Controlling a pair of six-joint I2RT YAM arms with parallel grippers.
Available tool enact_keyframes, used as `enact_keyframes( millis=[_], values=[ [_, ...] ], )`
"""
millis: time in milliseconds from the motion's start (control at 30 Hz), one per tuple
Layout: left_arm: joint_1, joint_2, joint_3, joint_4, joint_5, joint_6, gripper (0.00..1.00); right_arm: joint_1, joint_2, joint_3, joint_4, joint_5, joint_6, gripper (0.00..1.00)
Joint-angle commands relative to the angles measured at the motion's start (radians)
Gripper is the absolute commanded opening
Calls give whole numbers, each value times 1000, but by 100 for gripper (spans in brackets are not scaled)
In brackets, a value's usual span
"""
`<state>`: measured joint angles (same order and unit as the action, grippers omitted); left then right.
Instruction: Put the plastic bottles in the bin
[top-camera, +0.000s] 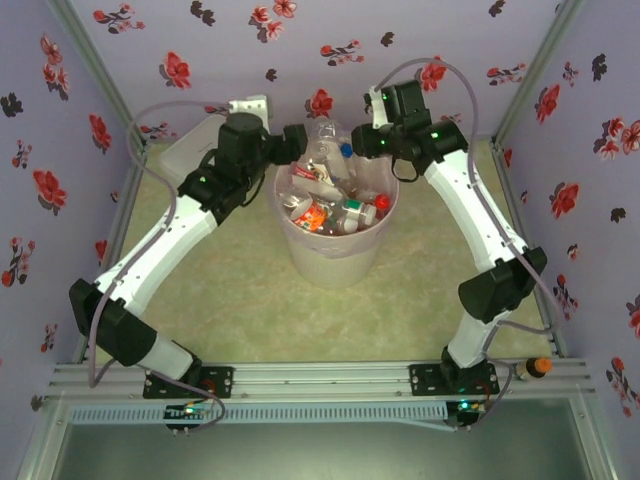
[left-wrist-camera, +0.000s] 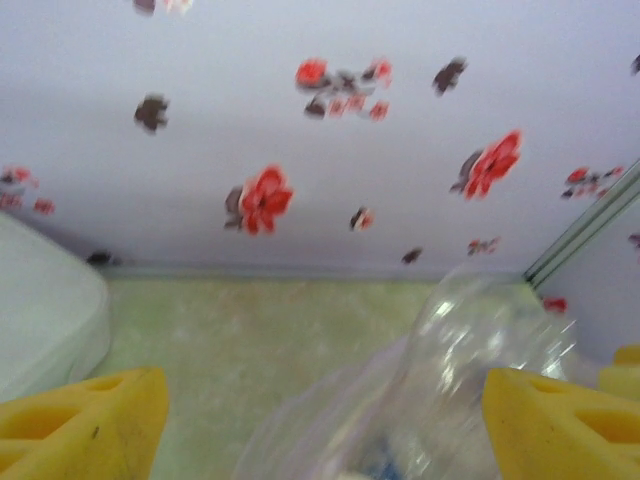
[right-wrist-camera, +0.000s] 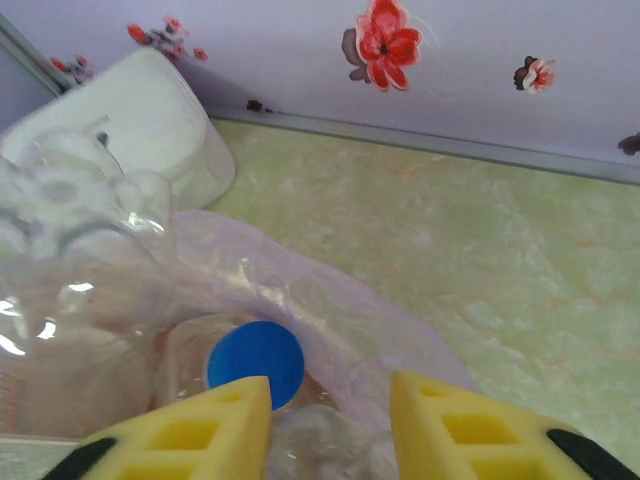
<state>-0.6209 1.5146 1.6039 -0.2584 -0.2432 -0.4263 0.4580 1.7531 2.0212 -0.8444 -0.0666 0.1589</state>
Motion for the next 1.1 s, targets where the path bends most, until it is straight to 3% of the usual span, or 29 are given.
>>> enact_keyframes(
  millis=[0,267,367,733,900,1067],
  values=[
    [3,63,92,8,37,58,83,-8,-63,30,23,-17,16,48],
    [4,326,408,-123,65,122,82,-27,-185,-62,55,13,31,58],
    [3,388,477,-199,67,129,75,-45,-229,-104,59,19,37,58],
    [-8,281,209,-104,103,39,59,-68,-251,-170,95,-32,69,58],
    [-7,236,190,-69,150,9,60,-30,-244,-151,159,-155,92,58],
    [11,184,169,-34,217,-45,69,86,-168,-58,91,-124,37,59]
  ],
)
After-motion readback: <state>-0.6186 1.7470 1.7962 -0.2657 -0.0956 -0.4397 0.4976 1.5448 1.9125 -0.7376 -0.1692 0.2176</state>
